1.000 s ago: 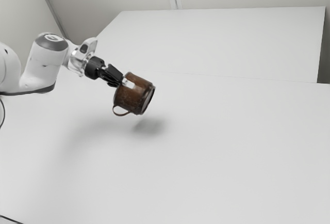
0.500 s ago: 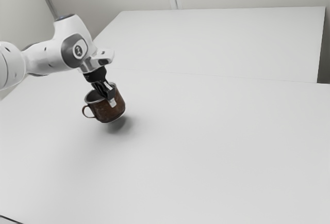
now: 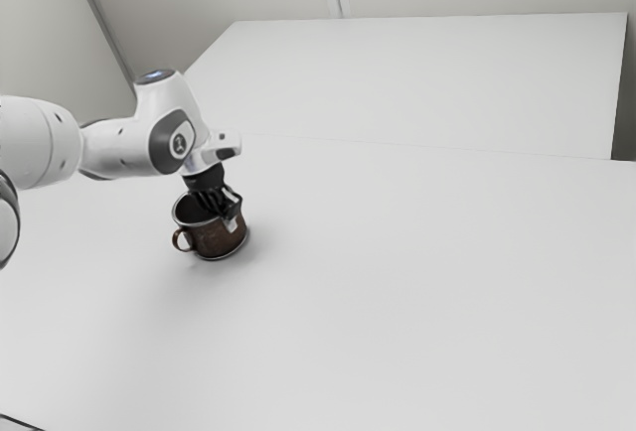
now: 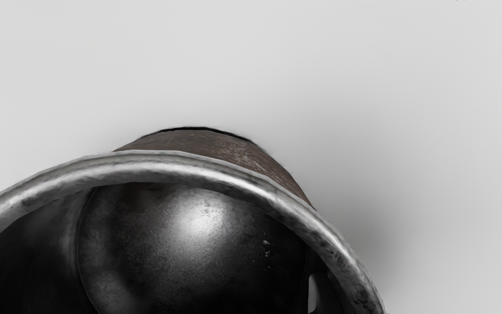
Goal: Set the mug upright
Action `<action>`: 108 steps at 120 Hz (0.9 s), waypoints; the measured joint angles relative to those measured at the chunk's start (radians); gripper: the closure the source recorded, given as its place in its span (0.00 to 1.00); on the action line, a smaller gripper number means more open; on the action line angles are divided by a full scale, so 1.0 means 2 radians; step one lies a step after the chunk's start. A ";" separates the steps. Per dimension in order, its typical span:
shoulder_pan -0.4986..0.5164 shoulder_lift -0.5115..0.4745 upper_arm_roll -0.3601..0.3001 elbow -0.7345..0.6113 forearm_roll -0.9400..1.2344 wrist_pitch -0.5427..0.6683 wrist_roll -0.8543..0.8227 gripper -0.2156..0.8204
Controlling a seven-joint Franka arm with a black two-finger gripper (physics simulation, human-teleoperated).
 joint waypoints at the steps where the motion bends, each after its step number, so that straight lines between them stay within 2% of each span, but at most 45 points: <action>1: 0.000 0.001 0.000 0.000 0.000 0.001 -0.001 0.96; 5: -0.001 0.004 0.000 0.000 0.000 0.003 -0.006 0.95; 29: -0.002 0.001 -0.001 0.000 -0.005 0.008 -0.024 0.54; 45: -0.002 -0.030 -0.001 0.001 -0.006 -0.004 -0.033 0.38; 60: -0.001 -0.058 -0.001 0.023 -0.007 -0.036 -0.039 0.31; 85: -0.001 -0.062 -0.001 0.156 -0.008 -0.138 -0.047 0.24; 108: -0.001 -0.064 -0.001 0.235 -0.009 -0.224 -0.052 0.22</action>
